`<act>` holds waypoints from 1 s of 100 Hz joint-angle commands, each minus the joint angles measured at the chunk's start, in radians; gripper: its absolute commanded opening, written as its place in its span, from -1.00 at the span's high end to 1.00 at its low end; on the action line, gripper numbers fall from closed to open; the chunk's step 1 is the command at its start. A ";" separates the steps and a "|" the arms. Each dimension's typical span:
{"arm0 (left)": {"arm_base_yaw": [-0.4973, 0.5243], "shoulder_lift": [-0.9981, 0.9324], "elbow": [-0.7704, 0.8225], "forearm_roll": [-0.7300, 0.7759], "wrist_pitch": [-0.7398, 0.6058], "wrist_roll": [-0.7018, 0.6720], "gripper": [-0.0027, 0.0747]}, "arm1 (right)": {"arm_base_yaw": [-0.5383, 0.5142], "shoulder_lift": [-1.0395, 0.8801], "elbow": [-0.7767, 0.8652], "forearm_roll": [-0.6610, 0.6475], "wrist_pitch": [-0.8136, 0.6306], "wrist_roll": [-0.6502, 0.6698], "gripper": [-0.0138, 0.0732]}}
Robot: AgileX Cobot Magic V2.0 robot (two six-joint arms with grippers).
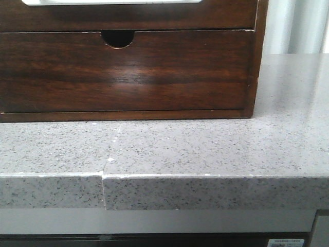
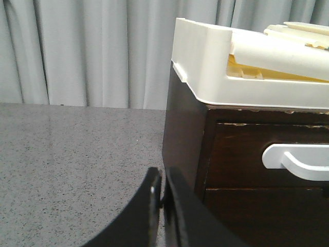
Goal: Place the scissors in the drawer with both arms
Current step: 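Grasp the white drawer handle with the left gripper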
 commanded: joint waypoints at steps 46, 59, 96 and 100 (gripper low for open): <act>0.001 0.017 -0.034 0.101 -0.070 -0.010 0.40 | -0.005 0.016 -0.036 -0.021 -0.028 0.006 -0.08; 0.001 0.017 -0.034 0.114 -0.070 -0.010 -0.48 | -0.005 0.016 -0.036 -0.023 -0.049 0.006 -0.63; 0.001 0.017 -0.034 0.010 -0.070 -0.010 -0.64 | -0.005 0.016 -0.036 -0.023 -0.047 0.006 -0.67; 0.001 0.017 -0.034 -0.040 -0.070 -0.010 -0.64 | -0.005 0.016 -0.036 -0.023 -0.047 0.006 -0.67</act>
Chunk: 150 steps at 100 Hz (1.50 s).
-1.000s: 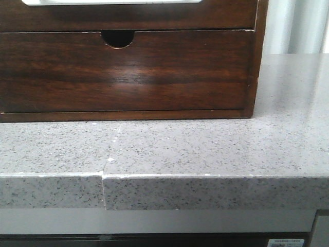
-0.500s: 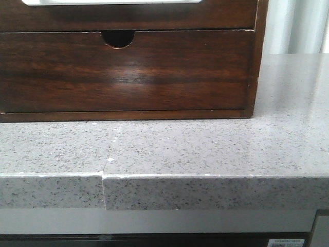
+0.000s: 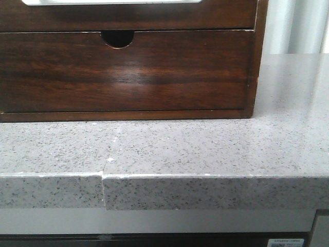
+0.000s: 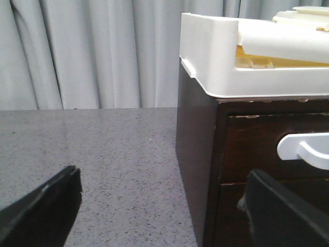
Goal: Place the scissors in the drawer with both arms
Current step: 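Grasp the white drawer handle with the left gripper, then pull the drawer open toward the robot with the left gripper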
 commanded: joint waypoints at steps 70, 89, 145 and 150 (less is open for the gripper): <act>0.001 0.037 -0.034 -0.684 -0.116 -0.010 -0.64 | -0.005 0.102 -0.107 0.006 0.069 0.000 -0.67; 0.001 0.172 -0.042 -0.766 -0.018 -0.010 -0.64 | -0.005 0.244 -0.206 0.024 0.177 0.000 -0.67; 0.001 0.658 -0.088 -1.478 0.417 0.638 -0.64 | -0.002 0.369 -0.286 0.060 0.222 -0.011 -0.67; 0.001 0.695 -0.088 -1.539 0.455 0.711 -0.64 | -0.002 0.369 -0.286 0.060 0.223 -0.011 -0.67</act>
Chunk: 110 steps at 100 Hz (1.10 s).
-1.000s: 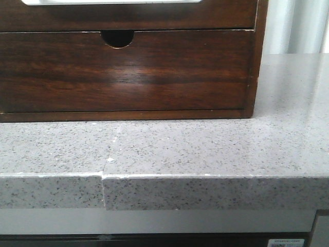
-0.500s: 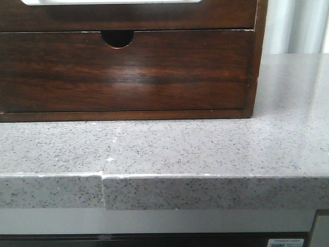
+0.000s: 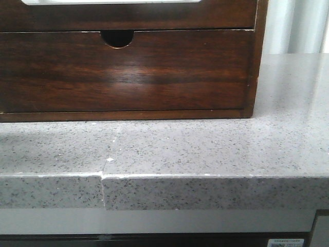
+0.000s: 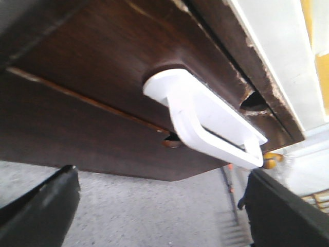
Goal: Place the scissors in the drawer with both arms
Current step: 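Pull the drawer open toward the robot with the left gripper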
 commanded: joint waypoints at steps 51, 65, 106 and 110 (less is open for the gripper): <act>0.001 0.286 -0.146 -0.314 0.278 0.225 -0.61 | -0.002 0.002 -0.036 -0.011 -0.058 -0.010 -0.67; -0.001 0.310 -0.174 -0.314 0.287 0.225 -0.34 | -0.002 0.002 -0.036 -0.011 -0.058 -0.010 -0.67; -0.001 0.317 -0.188 -0.314 0.311 0.225 0.37 | -0.002 0.002 -0.036 -0.011 -0.054 -0.010 -0.67; -0.001 0.317 -0.188 -0.312 0.320 0.225 0.41 | -0.002 0.002 -0.036 -0.011 -0.054 -0.010 -0.67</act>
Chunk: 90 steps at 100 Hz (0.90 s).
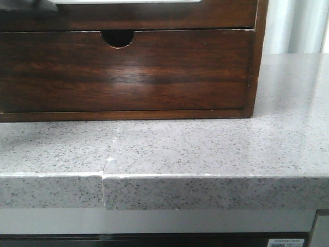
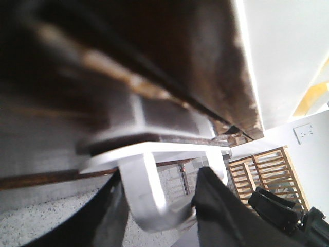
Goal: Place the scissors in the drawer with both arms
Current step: 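Pull the drawer open toward the robot with the left gripper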
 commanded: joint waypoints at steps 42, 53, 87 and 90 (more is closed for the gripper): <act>0.001 -0.061 0.010 -0.042 0.153 0.018 0.64 | -0.002 0.002 -0.036 -0.011 -0.045 -0.008 -0.67; 0.001 -0.117 0.052 -0.042 0.153 0.021 0.64 | -0.002 0.002 -0.036 -0.011 -0.028 -0.008 -0.67; 0.001 -0.334 0.209 0.027 0.153 0.037 0.64 | -0.002 0.002 -0.036 -0.013 -0.011 -0.008 -0.67; 0.001 -0.355 0.221 0.029 0.153 0.037 0.64 | -0.002 0.002 -0.036 -0.013 -0.009 -0.008 -0.67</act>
